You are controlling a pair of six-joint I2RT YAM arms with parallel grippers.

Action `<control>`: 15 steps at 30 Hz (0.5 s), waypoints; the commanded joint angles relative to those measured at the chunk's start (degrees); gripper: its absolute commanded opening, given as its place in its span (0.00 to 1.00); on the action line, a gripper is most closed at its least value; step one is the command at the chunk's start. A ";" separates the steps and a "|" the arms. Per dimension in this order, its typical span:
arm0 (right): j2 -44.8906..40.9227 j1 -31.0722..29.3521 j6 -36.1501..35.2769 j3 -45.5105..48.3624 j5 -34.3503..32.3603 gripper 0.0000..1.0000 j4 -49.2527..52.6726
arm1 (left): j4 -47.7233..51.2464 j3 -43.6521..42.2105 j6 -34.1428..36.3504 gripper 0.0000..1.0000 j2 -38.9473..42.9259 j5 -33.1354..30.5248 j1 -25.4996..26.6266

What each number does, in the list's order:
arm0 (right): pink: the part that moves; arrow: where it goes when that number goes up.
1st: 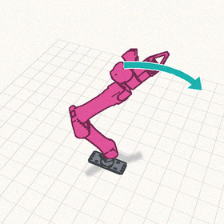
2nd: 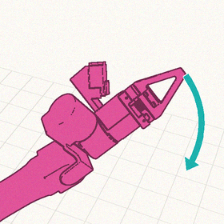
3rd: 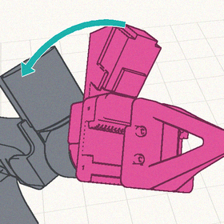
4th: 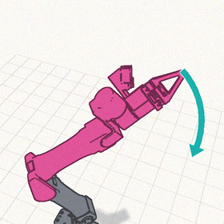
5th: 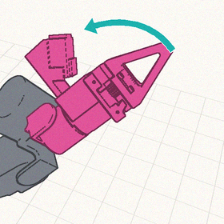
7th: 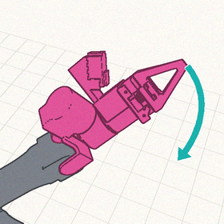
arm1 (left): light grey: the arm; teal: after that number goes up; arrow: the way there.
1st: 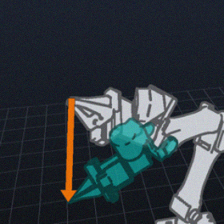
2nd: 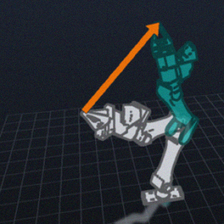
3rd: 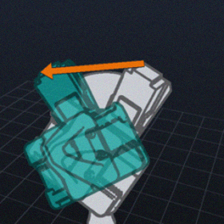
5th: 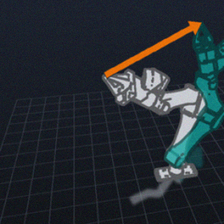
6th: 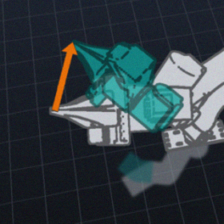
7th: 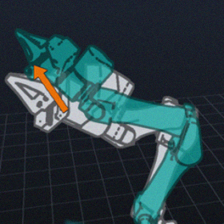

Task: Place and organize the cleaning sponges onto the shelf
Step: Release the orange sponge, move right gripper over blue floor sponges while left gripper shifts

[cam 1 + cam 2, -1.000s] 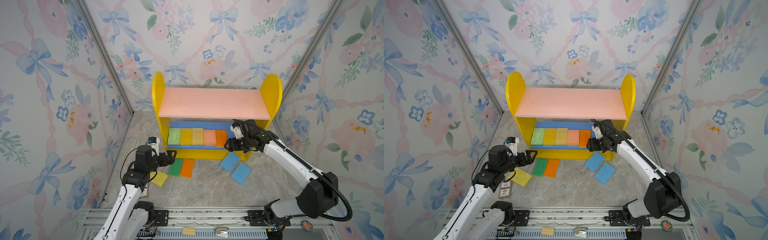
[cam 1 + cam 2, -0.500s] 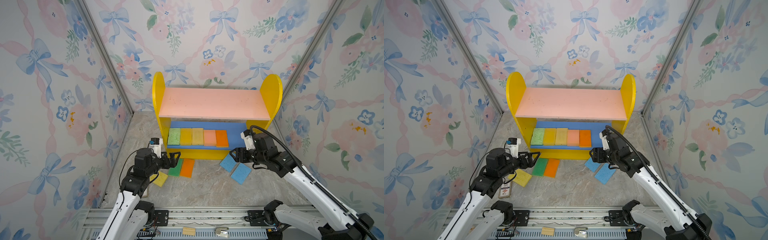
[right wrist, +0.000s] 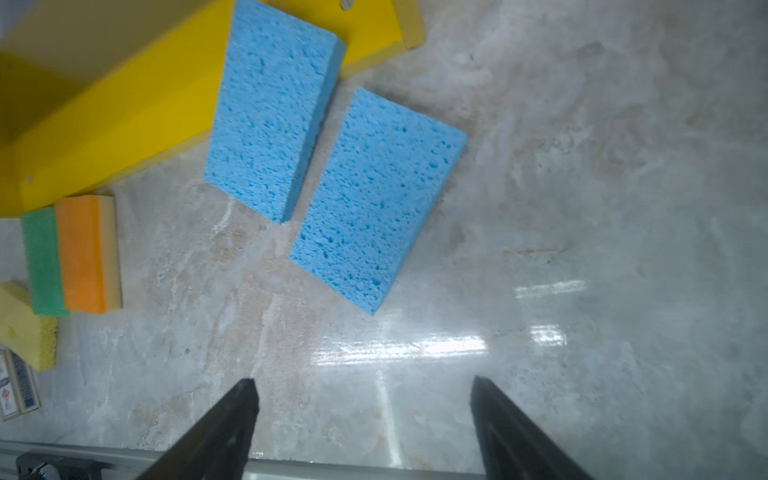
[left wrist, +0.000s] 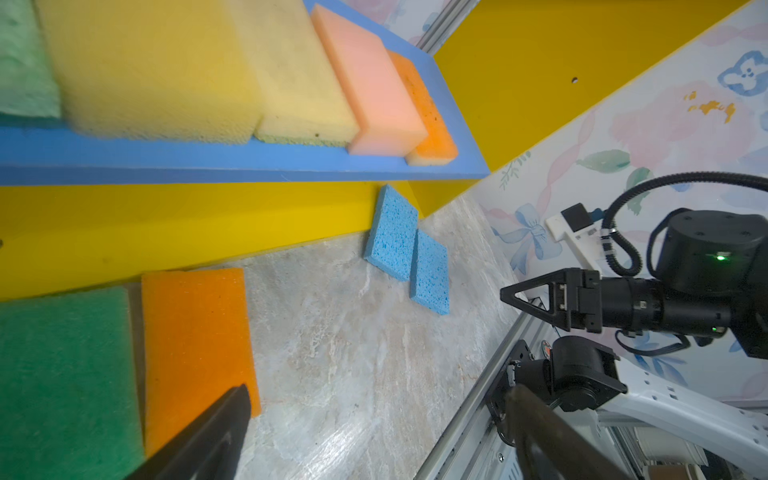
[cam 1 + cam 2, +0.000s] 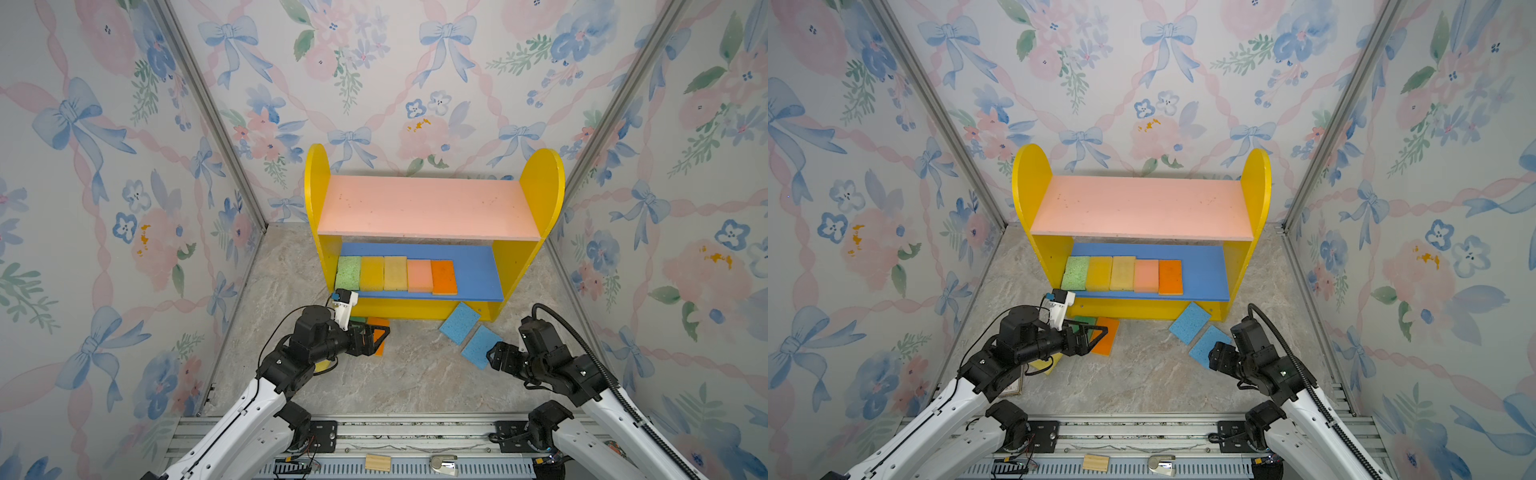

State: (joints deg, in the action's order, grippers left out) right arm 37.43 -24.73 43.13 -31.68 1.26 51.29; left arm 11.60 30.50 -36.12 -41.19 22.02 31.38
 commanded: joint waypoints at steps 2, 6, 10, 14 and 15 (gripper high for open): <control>1.66 3.11 2.68 3.50 4.60 0.77 -6.29 | -5.15 -1.72 -4.78 0.98 -1.67 -4.25 4.32; 7.55 5.10 1.58 5.05 6.45 0.72 -12.46 | -6.38 -2.70 -5.53 0.98 -3.14 -5.76 6.19; 13.64 6.51 -0.21 4.70 7.21 0.68 -16.73 | -6.82 -3.59 -5.75 0.98 -2.94 -6.14 6.32; 17.85 8.05 -1.02 4.71 8.31 0.62 -20.17 | -6.78 -4.29 -5.94 0.98 -1.97 -6.88 6.33; 18.55 8.20 -1.12 4.78 8.33 0.61 -20.64 | -6.76 -4.40 -5.89 0.98 -1.86 -6.90 6.32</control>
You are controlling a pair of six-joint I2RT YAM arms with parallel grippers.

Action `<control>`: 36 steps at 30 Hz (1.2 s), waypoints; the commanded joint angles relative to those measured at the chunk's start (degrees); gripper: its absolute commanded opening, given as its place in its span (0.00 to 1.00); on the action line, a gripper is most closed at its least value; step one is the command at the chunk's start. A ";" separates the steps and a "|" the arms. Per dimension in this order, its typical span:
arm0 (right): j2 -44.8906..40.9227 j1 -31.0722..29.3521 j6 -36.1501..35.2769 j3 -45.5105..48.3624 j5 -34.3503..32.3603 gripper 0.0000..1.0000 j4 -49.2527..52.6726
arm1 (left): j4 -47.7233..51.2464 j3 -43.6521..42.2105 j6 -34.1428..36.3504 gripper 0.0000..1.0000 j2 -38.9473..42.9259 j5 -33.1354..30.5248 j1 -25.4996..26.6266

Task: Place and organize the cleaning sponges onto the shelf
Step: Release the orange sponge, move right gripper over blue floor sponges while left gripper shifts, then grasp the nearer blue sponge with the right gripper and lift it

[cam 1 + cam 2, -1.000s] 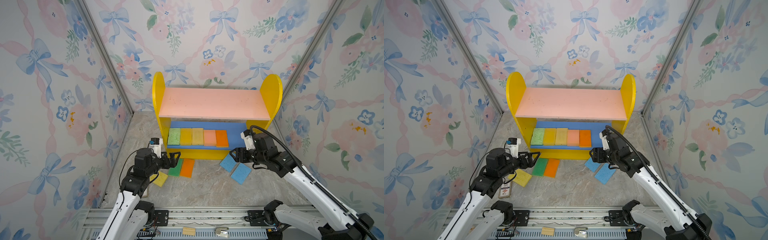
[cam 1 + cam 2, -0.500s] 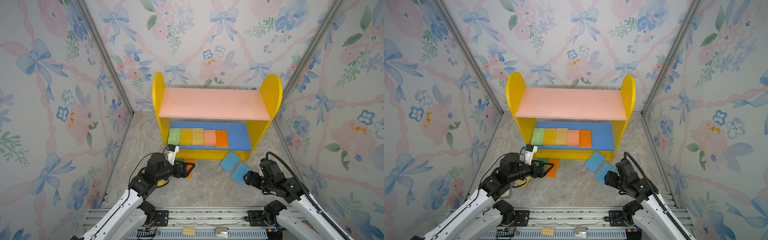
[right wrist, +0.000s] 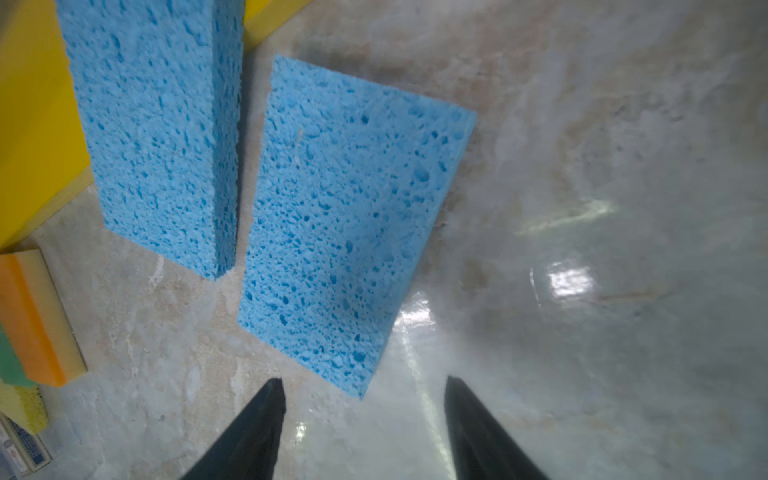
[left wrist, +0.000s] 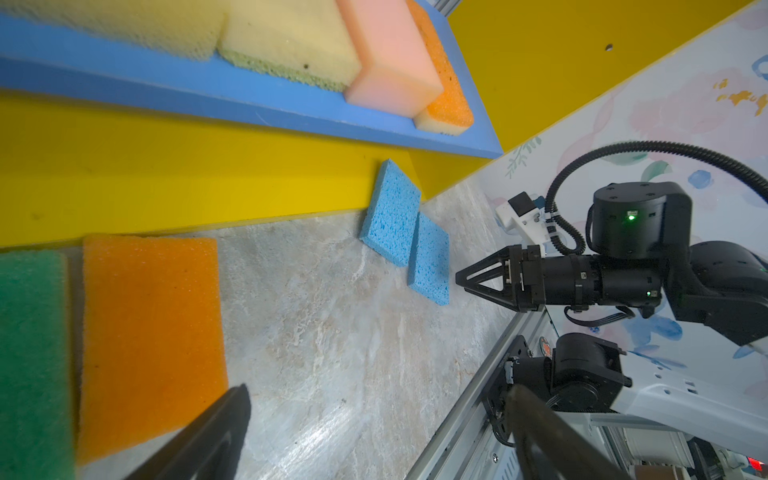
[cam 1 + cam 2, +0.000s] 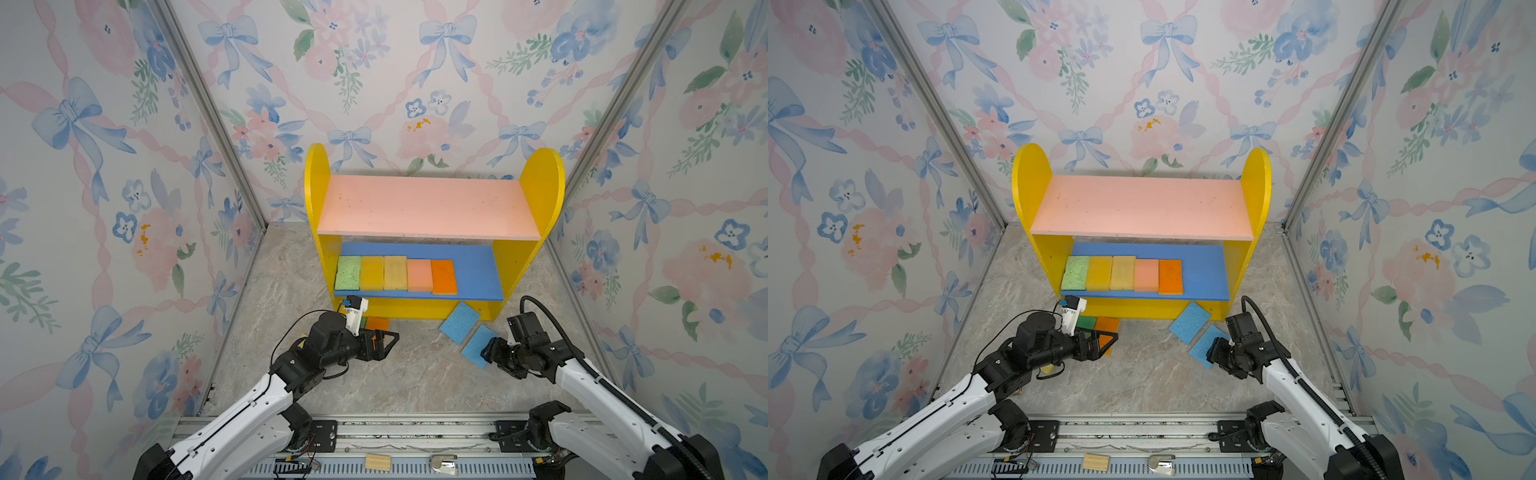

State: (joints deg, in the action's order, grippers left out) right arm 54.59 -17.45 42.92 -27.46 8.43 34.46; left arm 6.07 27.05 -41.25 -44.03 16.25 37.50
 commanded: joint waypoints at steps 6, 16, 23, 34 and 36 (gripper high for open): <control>5.31 1.96 -1.03 1.36 1.42 0.57 -7.48 | -1.29 -1.38 -0.71 0.98 1.24 -1.56 0.15; 9.71 3.47 -1.32 3.20 1.77 0.41 -11.61 | -1.82 -1.72 -1.11 0.98 1.05 -1.93 0.22; 7.32 3.57 -2.43 2.80 0.09 0.15 -8.18 | -3.64 -3.02 -1.79 0.98 0.57 -1.40 0.13; -10.13 -0.19 -5.20 0.38 5.86 0.06 5.60 | -12.73 -6.09 -7.72 0.98 -1.29 5.11 0.16; -12.29 -3.87 -4.97 -1.07 5.64 0.04 7.18 | -17.59 -7.62 -11.20 0.98 -2.77 7.85 0.13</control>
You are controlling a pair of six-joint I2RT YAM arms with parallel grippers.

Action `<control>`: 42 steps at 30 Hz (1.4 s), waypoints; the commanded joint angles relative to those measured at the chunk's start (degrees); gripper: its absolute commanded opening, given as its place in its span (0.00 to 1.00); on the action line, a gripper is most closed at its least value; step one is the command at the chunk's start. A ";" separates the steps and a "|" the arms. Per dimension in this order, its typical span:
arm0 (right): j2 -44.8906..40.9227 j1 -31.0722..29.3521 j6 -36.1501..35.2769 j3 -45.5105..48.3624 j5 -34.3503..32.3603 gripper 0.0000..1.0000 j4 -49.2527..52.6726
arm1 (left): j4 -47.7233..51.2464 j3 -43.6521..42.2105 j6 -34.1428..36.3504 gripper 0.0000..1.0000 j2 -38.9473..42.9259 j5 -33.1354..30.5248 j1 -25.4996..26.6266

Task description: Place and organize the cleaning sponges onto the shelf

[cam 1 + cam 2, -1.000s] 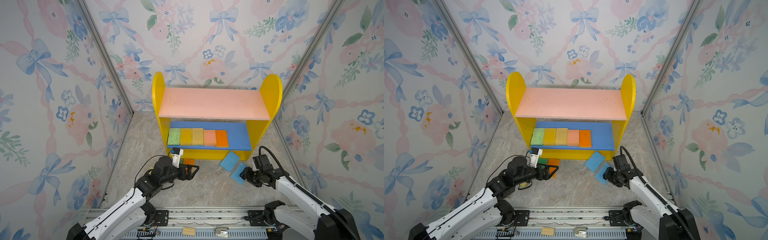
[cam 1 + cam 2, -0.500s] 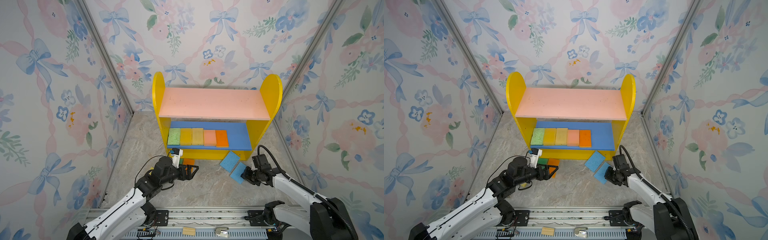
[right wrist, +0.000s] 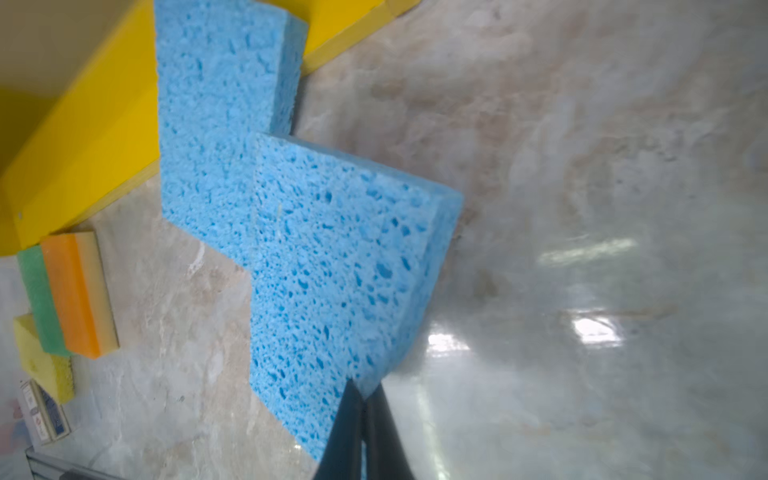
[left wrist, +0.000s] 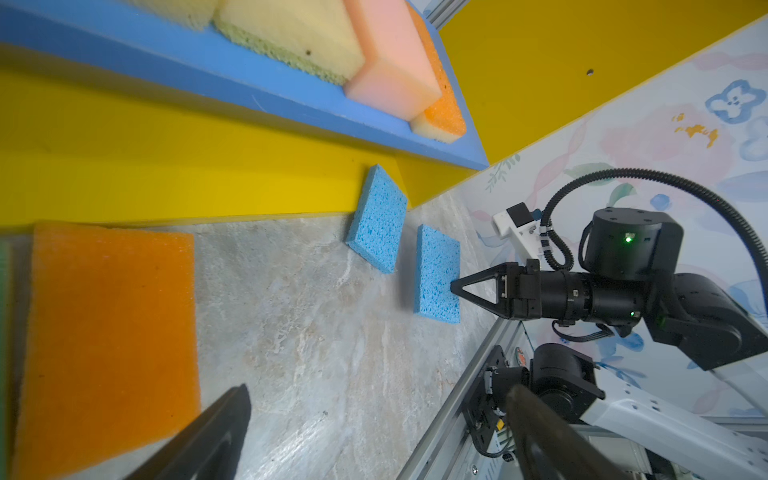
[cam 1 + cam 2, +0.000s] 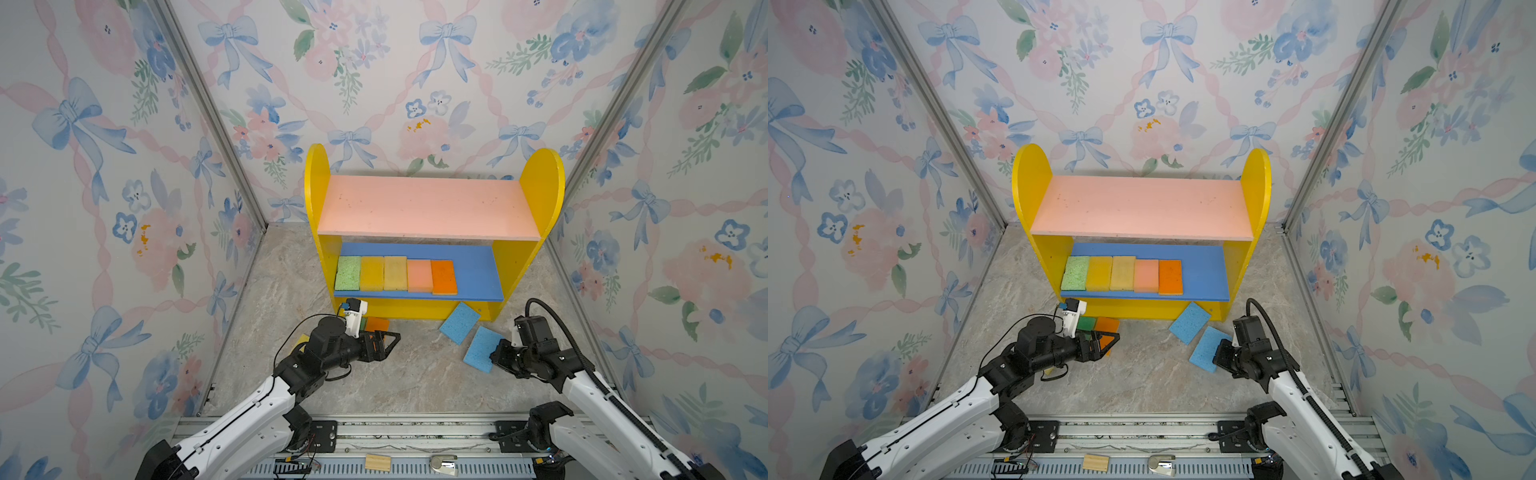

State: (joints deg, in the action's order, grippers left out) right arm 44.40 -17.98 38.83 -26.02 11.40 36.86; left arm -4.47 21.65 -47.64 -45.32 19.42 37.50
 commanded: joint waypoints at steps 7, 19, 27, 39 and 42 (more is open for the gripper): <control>-1.01 -22.46 0.52 -8.79 1.46 0.02 -4.28 | -20.35 -5.95 -13.58 0.98 -6.73 10.31 0.38; 24.72 -38.95 -8.07 -28.28 3.77 0.02 -13.37 | -23.42 -7.55 -17.35 0.61 -4.21 10.04 0.67; 28.53 -38.51 -6.54 -28.31 5.09 0.30 -16.08 | -23.54 -9.64 -18.85 0.00 -0.92 8.88 -1.56; 23.57 -35.11 2.49 -20.21 18.02 0.64 -30.03 | -25.69 -6.71 -22.84 0.00 1.20 14.30 -6.99; 23.66 -35.10 3.93 -19.80 19.31 0.56 -33.39 | -25.86 -7.07 -23.44 0.00 1.92 14.24 -6.99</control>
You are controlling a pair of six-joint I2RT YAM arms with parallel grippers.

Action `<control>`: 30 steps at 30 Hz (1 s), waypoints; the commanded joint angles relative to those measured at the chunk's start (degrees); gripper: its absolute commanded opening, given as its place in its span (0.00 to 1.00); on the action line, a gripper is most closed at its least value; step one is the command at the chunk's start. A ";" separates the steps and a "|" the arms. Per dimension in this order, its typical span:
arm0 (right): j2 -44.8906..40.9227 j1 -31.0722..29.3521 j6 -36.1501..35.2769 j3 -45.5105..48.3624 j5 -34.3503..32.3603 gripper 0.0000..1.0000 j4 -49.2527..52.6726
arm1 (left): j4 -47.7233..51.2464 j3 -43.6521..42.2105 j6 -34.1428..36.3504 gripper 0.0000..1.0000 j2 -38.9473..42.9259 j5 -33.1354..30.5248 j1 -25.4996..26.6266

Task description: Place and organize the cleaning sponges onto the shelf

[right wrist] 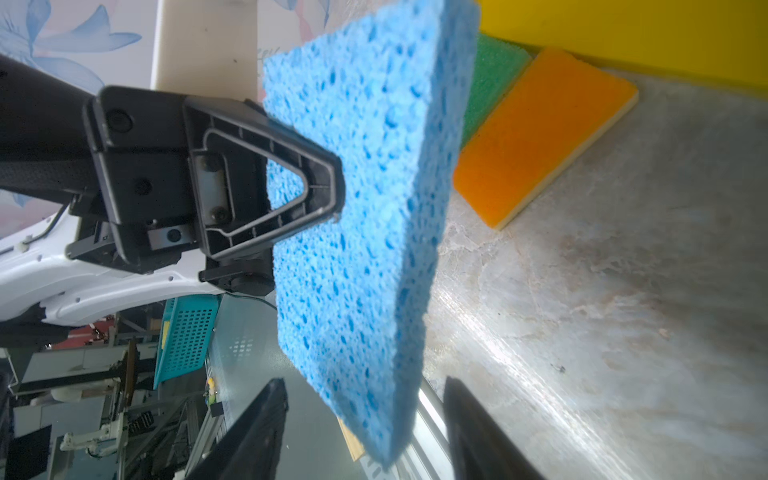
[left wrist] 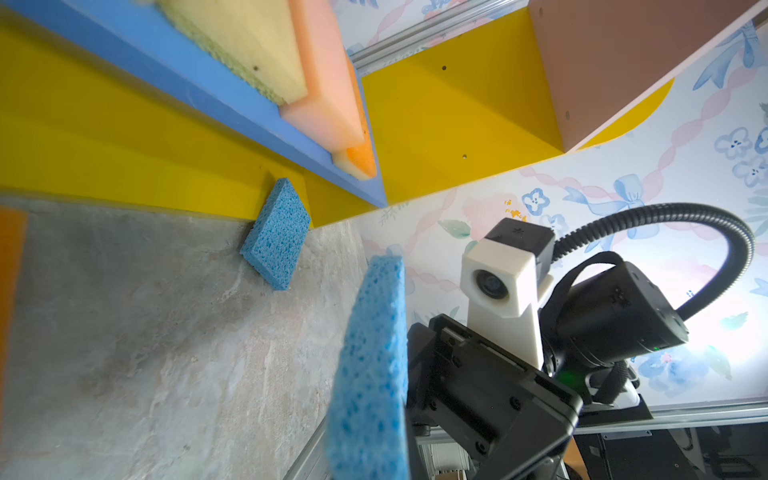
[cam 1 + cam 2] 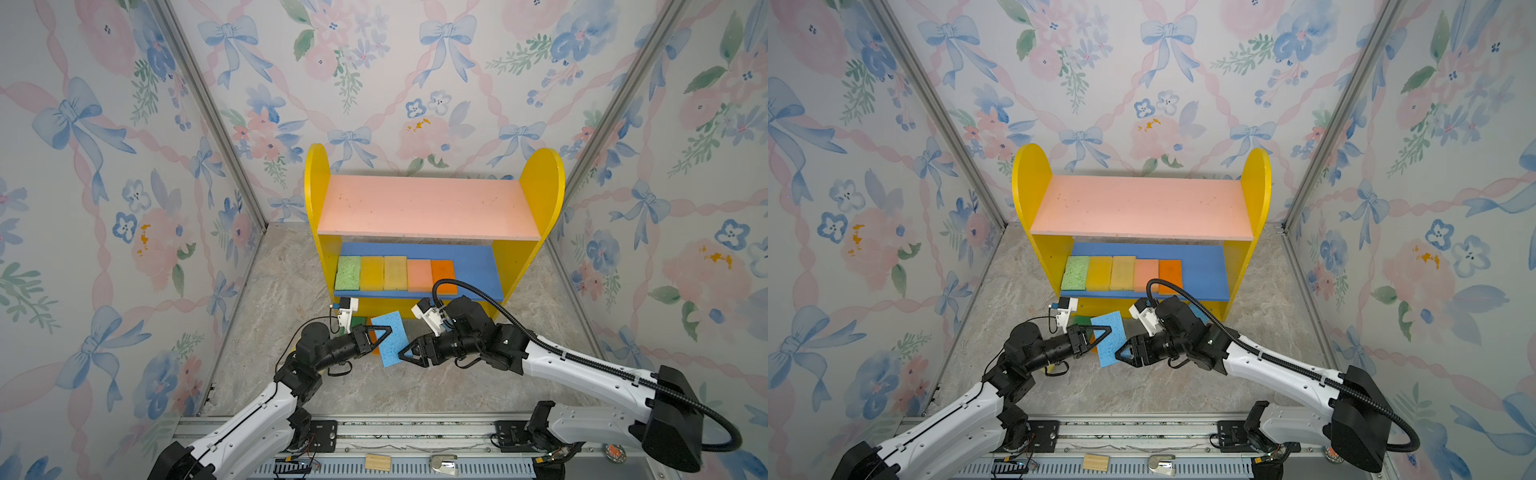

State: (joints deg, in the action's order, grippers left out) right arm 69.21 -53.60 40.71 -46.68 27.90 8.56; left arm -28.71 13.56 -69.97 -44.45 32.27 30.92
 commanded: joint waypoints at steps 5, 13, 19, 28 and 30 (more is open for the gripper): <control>-0.89 0.47 3.10 0.70 3.17 0.42 -6.32 | -1.61 0.16 -1.54 0.00 2.47 1.26 -1.03; -3.57 0.43 3.86 1.85 1.64 0.34 -5.46 | -1.62 -0.56 -1.54 0.00 3.22 3.46 -3.74; -3.47 0.19 3.79 1.07 0.35 0.10 -4.43 | -1.63 -0.19 -1.80 0.00 3.46 3.96 -3.80; -4.20 -0.75 1.50 -3.55 -6.63 0.00 5.65 | 5.46 2.59 3.32 0.61 6.54 7.59 -7.19; -5.79 -0.84 0.63 -4.44 -9.23 0.00 9.44 | 17.73 7.25 10.81 0.71 8.14 5.55 -8.03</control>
State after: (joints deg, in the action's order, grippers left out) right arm 65.87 -53.84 43.40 -48.53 23.46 10.96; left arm -22.46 15.40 -67.37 -38.30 37.52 24.03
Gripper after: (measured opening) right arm 0.046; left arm 0.690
